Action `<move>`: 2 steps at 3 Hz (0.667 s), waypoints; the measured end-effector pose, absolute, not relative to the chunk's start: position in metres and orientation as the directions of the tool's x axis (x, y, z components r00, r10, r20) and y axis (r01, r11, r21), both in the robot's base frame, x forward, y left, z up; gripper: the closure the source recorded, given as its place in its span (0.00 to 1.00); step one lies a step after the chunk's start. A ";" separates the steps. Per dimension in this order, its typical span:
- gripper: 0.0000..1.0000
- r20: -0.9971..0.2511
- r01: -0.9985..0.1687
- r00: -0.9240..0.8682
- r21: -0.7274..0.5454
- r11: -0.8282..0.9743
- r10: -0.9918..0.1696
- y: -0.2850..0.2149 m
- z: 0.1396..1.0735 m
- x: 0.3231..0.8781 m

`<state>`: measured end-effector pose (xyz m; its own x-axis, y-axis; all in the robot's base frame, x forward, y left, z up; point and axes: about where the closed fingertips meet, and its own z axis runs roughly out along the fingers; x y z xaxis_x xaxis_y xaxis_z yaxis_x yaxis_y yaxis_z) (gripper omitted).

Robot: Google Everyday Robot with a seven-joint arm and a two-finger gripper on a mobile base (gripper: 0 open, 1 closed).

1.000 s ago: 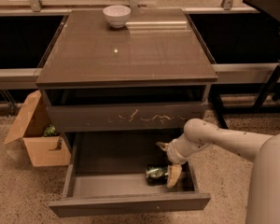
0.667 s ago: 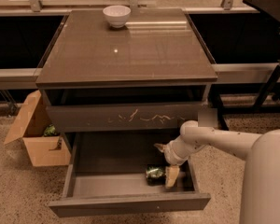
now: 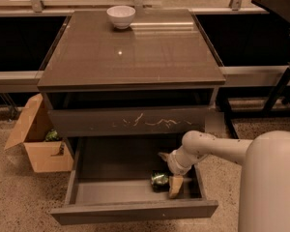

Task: Pick green can from middle drawer and place on counter

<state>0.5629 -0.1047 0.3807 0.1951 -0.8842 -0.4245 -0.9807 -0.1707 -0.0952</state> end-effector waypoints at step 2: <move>0.42 -0.421 -0.980 0.198 -0.107 -0.169 -0.885 -0.101 0.376 0.558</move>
Offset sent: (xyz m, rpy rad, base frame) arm -0.0047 0.0027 -0.0016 -0.0029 -0.0283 -0.0056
